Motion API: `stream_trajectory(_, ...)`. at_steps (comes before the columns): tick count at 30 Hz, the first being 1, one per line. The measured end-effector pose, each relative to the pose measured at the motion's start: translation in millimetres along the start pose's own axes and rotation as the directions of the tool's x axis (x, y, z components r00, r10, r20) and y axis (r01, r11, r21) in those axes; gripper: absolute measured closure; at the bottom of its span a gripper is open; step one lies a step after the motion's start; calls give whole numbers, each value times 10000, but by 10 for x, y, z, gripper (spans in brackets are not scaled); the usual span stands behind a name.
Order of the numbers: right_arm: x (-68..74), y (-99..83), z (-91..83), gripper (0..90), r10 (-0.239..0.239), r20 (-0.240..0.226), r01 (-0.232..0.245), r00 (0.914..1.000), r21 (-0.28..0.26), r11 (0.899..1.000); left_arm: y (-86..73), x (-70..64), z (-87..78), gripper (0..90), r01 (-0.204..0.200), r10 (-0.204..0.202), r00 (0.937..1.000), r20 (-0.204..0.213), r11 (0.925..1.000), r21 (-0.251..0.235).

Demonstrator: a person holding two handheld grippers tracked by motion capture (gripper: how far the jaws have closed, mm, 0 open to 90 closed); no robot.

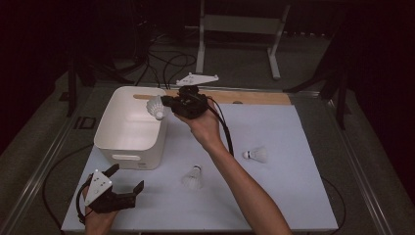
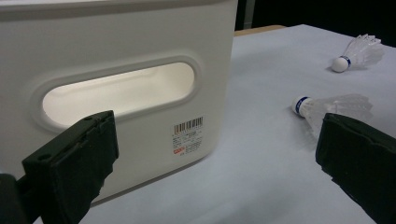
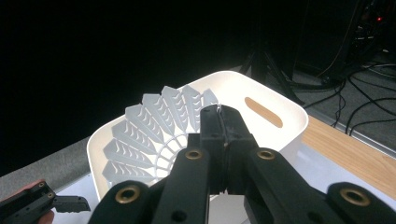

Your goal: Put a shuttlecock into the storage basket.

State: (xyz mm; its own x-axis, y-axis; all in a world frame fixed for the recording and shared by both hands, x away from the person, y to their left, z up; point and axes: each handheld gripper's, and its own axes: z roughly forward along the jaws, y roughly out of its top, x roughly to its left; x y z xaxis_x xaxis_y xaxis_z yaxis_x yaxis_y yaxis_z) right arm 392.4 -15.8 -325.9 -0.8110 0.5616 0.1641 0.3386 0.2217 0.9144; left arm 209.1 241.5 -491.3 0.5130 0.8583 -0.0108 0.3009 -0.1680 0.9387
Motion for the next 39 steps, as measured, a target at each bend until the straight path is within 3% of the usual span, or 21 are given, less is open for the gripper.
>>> stream_trajectory(39, 264, -13, 298, 892, -455, -633, 489, 9970, 527, 9974, -1, 3, -3, 0, -23, 23, 10000, 0, 10000, 0)
